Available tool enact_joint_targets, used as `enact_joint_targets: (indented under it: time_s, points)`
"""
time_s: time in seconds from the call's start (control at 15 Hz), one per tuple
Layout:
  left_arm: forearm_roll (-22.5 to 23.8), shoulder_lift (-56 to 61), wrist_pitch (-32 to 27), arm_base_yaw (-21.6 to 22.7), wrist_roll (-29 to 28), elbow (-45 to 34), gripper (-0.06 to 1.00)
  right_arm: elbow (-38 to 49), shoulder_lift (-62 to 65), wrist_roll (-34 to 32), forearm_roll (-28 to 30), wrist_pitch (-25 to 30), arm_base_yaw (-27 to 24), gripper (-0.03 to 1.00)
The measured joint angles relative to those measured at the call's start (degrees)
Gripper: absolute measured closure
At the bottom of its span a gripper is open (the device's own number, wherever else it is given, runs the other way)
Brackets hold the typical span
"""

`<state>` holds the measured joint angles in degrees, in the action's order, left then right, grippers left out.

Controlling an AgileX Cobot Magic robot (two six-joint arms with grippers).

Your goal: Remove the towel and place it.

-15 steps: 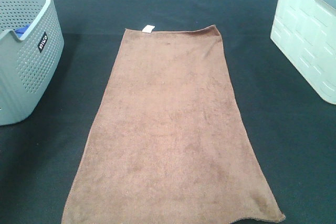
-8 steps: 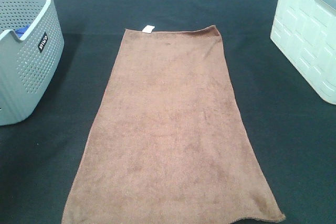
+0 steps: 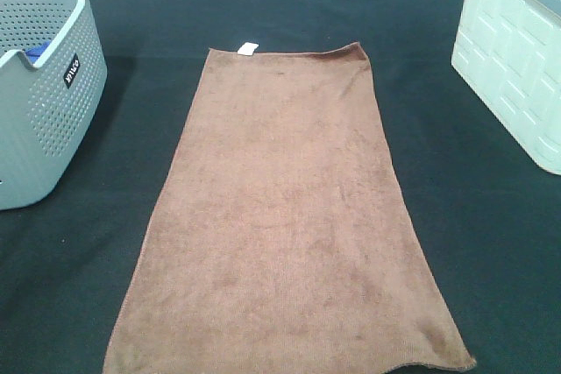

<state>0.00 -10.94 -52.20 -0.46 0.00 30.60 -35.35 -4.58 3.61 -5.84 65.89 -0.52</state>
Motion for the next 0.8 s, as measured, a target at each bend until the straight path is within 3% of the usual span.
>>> enact_joint_targets:
  time_s: [0.27, 0.47, 0.8]
  points:
    - [-2.46, 10.31, -0.17, 0.00, 0.00, -0.29, 0.17, 4.93, 4.87, 1.60, 0.00, -1.49, 0.00, 0.18]
    - [-6.19, 11.29, -6.82, 0.00, 1.49, -1.38, 0.17, 6.53, 4.87, 1.89, 0.00, -4.53, 0.00, 0.20]
    - [-6.93, 11.29, -7.39, 0.00, 2.41, -1.60, 0.17, 6.53, 4.87, 1.89, 0.00, -4.64, 0.00, 0.20]
